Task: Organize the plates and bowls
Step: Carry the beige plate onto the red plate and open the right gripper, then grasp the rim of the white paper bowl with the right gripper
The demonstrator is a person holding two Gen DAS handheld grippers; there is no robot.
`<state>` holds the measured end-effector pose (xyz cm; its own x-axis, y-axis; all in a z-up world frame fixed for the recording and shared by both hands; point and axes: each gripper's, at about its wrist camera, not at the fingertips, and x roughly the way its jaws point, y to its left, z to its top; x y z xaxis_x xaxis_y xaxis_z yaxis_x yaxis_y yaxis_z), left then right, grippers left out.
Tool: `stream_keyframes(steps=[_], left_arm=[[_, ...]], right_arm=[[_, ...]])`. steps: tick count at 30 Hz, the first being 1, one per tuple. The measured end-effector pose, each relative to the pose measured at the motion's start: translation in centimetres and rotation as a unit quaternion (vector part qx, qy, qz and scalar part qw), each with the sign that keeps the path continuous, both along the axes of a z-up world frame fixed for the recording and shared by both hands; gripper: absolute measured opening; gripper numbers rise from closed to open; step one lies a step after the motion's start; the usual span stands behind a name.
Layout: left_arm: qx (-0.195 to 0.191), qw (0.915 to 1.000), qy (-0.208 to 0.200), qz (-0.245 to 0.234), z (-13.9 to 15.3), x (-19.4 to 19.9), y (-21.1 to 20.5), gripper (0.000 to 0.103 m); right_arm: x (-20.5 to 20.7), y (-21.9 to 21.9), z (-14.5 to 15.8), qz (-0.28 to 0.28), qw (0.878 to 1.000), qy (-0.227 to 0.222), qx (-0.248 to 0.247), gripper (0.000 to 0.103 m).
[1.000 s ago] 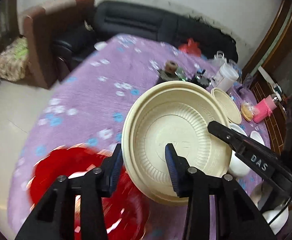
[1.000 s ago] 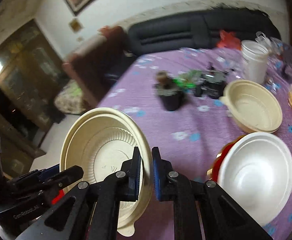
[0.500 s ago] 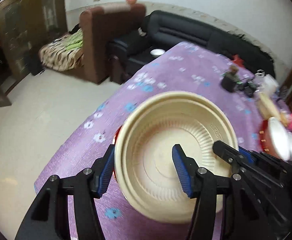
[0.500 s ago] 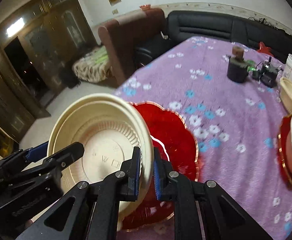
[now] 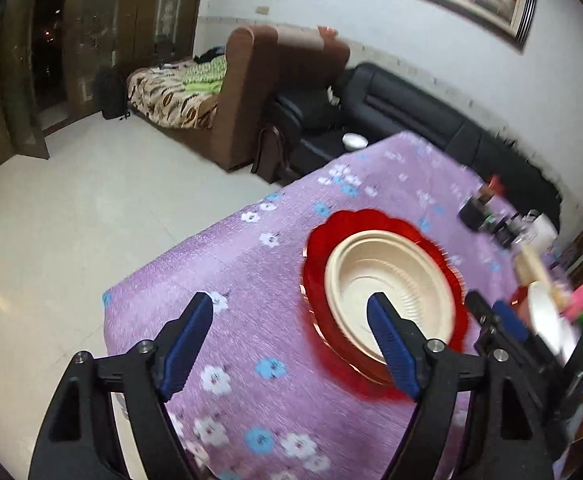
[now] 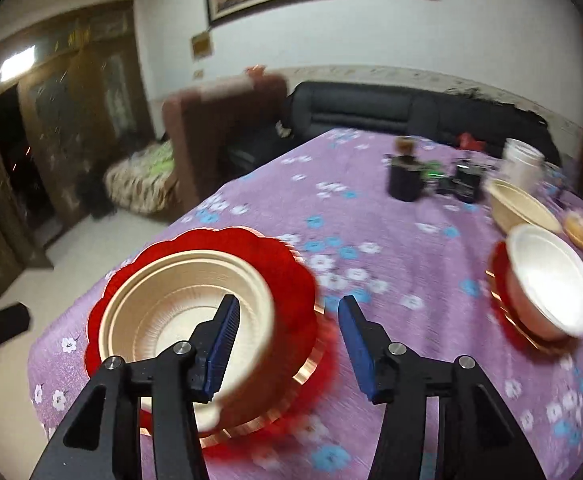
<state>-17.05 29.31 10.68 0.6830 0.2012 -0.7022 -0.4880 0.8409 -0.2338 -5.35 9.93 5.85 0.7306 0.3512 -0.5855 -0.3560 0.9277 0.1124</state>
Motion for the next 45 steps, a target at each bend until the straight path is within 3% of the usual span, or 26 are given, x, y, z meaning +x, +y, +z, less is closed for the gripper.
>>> stream_keyframes(steps=[7, 14, 18, 26, 29, 35, 38, 45], left_arm=[[0.054, 0.9967, -0.050, -0.035, 2.5, -0.7, -4.0, 0.083], [0.051, 0.9957, -0.033, -0.070, 1.7, 0.3, -6.3, 0.084], [0.054, 0.9938, -0.031, -0.092, 1.7, 0.9, -8.1, 0.084], [0.018, 0.9836, -0.033, -0.176, 1.6, 4.1, -14.1, 0.084], [0.026, 0.9791, -0.026, -0.200, 1.2, 4.8, -16.3, 0.084], [0.042, 0.9692, 0.000, -0.243, 1.7, 6.9, -19.3, 0.084], [0.042, 0.9649, 0.016, -0.259, 2.1, 8.7, -20.2, 0.084], [-0.009, 0.9468, 0.087, -0.310, 0.1, 18.2, -24.4, 0.084]], right_arm=[[-1.2, -3.5, -0.3, -0.043, 0.998, 0.017, 0.032, 0.059], [-1.7, -5.1, -0.3, -0.049, 0.998, 0.018, 0.040, 0.059], [-3.0, -7.3, 0.7, -0.061, 0.997, -0.007, 0.044, 0.059], [-4.6, -19.6, 1.8, -0.193, 0.979, -0.025, 0.056, 0.061], [-3.7, -24.2, 1.6, -0.245, 0.967, -0.018, 0.064, 0.061], [2.3, -28.1, 0.2, -0.276, 0.955, 0.044, 0.100, 0.059], [5.5, -28.6, -1.0, -0.281, 0.951, 0.078, 0.105, 0.045], [7.4, -28.9, -3.0, -0.249, 0.957, 0.087, 0.122, 0.044]])
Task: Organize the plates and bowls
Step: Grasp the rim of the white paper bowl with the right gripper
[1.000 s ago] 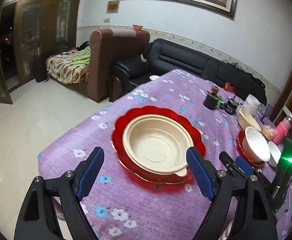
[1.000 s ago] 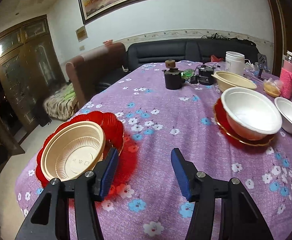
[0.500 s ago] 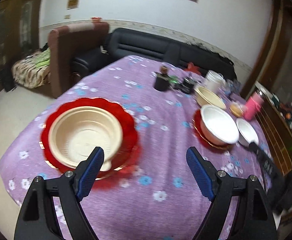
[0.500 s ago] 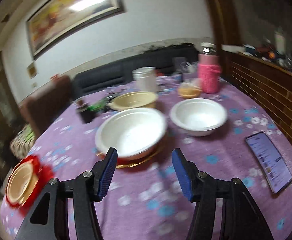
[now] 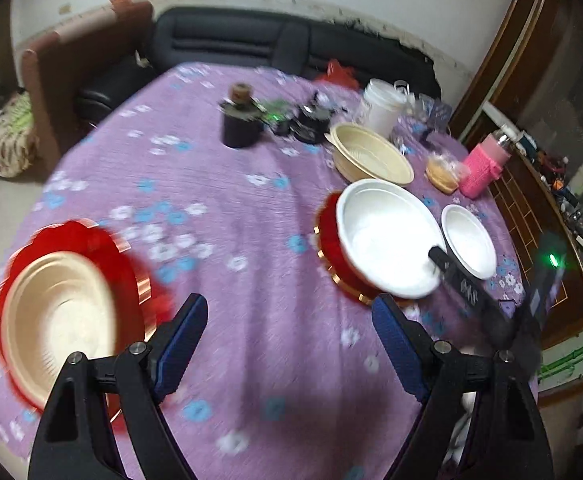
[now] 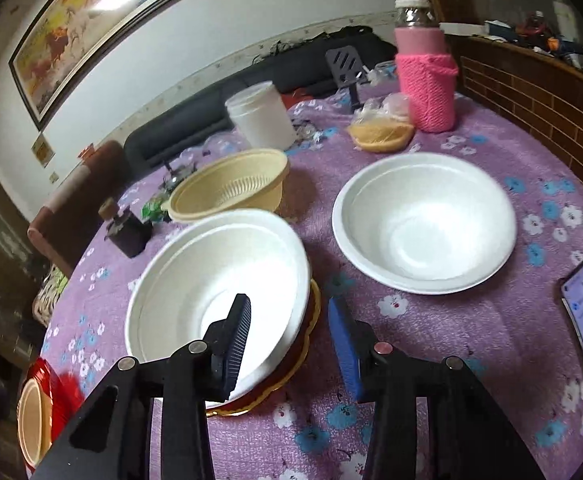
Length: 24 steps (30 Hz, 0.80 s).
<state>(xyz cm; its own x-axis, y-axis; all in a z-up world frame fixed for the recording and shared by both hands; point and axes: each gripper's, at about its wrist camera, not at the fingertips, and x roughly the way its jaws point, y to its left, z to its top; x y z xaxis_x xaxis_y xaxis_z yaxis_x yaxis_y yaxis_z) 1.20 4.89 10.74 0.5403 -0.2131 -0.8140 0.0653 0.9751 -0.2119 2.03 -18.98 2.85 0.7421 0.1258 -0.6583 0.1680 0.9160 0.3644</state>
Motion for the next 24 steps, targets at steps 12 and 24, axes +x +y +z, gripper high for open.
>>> stream_keyframes(steps=[12, 24], left_arm=[[0.028, 0.9980, 0.041, -0.039, -6.0, 10.6, -6.5, 0.083], [0.037, 0.9963, 0.019, -0.074, -5.1, 10.2, -7.8, 0.030]], right_arm=[[1.5, 0.0, -1.5, 0.023, 1.000, 0.006, 0.002, 0.034], [1.3, -0.4, -1.3, 0.028, 0.999, -0.004, 0.035, 0.017]])
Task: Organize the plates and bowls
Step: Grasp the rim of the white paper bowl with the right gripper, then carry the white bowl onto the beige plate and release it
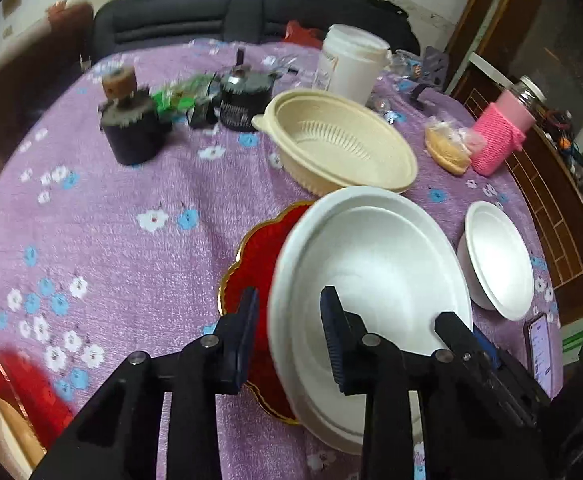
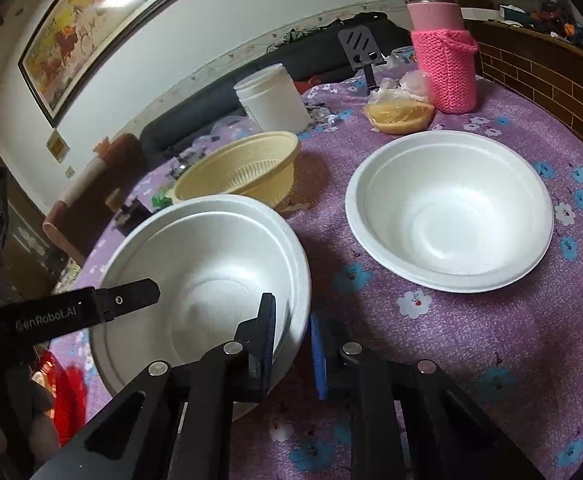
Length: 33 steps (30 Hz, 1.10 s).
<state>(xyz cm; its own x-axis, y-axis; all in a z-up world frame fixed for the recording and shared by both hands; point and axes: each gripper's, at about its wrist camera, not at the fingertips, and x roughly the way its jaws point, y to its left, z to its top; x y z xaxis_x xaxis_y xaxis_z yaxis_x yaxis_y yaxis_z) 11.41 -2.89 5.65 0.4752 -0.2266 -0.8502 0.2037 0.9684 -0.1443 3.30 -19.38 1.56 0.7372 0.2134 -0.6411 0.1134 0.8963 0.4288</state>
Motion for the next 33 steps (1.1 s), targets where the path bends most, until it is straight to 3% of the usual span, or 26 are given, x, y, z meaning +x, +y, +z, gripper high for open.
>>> stream_keyframes(steps=[6, 9, 15, 22, 29, 33], left_arm=[[0.031, 0.9980, -0.053, -0.014, 2.5, -2.9, -0.6, 0.031], [0.026, 0.9973, -0.067, -0.014, 3.8, -4.0, 0.0, 0.031], [0.000, 0.9967, -0.081, 0.003, 5.7, -6.5, 2.5, 0.031], [-0.025, 0.9958, -0.077, 0.041, 5.6, -10.4, 7.2, 0.031], [0.019, 0.9874, -0.125, 0.095, 6.6, -16.1, 12.0, 0.034], [0.027, 0.9793, -0.152, 0.132, 7.4, -18.7, 16.5, 0.039]], right_arm=[[-1.6, 0.1, 1.5, 0.016, 0.999, -0.033, 0.027, 0.018], [-2.2, 0.0, 2.0, 0.027, 0.997, -0.043, 0.052, 0.018], [-4.5, 2.4, 4.8, 0.057, 0.991, -0.123, 0.003, 0.022], [-5.4, 6.5, 4.8, 0.129, 0.984, -0.118, -0.016, 0.022], [-6.7, 12.4, 5.1, 0.205, 0.974, -0.091, 0.007, 0.022], [-7.7, 17.7, 5.6, 0.246, 0.966, -0.084, -0.012, 0.022]])
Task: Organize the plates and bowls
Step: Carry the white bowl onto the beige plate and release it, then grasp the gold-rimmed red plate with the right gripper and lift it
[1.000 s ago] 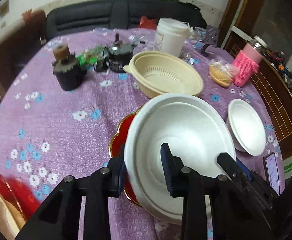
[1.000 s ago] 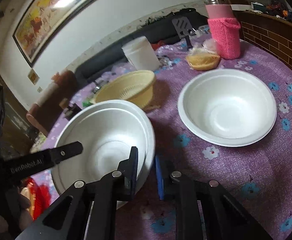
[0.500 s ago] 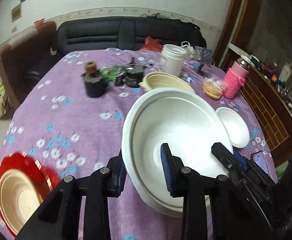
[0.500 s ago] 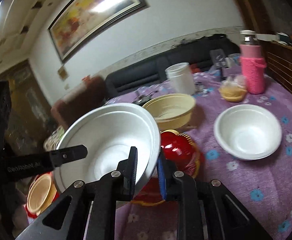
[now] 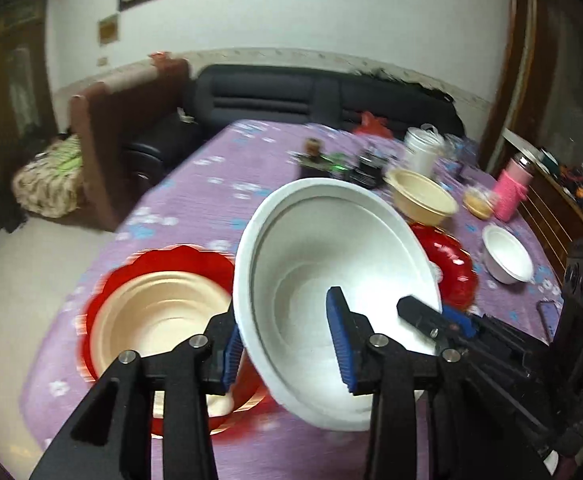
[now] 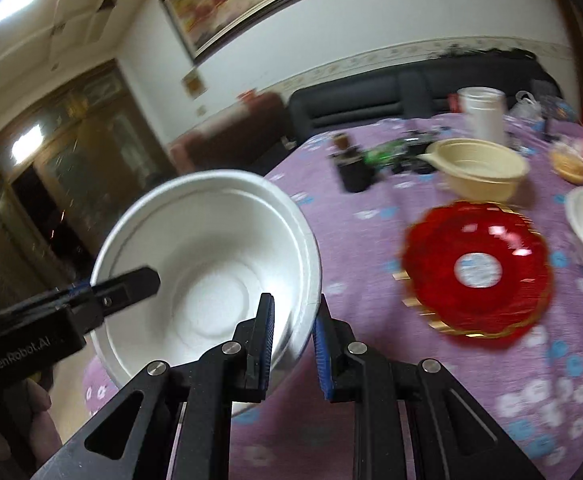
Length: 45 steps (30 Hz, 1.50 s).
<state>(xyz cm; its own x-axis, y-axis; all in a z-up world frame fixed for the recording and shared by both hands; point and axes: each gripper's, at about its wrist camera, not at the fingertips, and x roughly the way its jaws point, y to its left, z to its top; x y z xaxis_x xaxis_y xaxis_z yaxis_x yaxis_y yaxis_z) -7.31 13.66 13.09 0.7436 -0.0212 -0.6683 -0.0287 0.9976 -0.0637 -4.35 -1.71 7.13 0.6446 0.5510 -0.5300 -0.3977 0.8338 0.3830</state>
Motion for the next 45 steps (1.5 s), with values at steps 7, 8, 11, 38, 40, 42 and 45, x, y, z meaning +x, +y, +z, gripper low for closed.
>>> stream_keyframes(steps=[7, 8, 11, 38, 40, 42, 45], left_arm=[[-0.022, 0.9972, 0.016, 0.070, -1.9, -0.9, 8.6, 0.041], [-0.025, 0.9963, 0.023, 0.078, -2.4, -0.7, 9.6, 0.041], [-0.025, 0.9928, 0.056, 0.103, -4.4, 0.5, 12.4, 0.043], [-0.040, 0.9981, -0.003, 0.047, -2.6, -6.7, 1.9, 0.087], [-0.035, 0.9984, 0.007, 0.043, -2.9, -6.3, 1.4, 0.087], [-0.032, 0.9987, 0.011, 0.039, -3.2, -5.9, 1.0, 0.087], [-0.025, 0.9991, 0.015, 0.031, -3.6, -5.6, 0.1, 0.087]], right_arm=[[0.8, 9.6, -0.9, 0.044, 0.997, 0.022, -0.055, 0.023], [0.9, 10.8, -1.1, 0.046, 0.996, 0.022, -0.066, 0.023], [1.1, 13.9, -1.5, 0.046, 0.992, 0.007, -0.117, 0.023], [-5.9, 1.5, -0.5, -0.087, 0.991, -0.067, -0.082, 0.072], [-5.8, 0.1, -0.7, -0.099, 0.990, -0.059, -0.081, 0.072], [-5.3, -1.6, -0.8, -0.112, 0.989, -0.049, -0.079, 0.072], [-4.0, -4.4, -0.6, -0.144, 0.986, -0.034, -0.075, 0.072]])
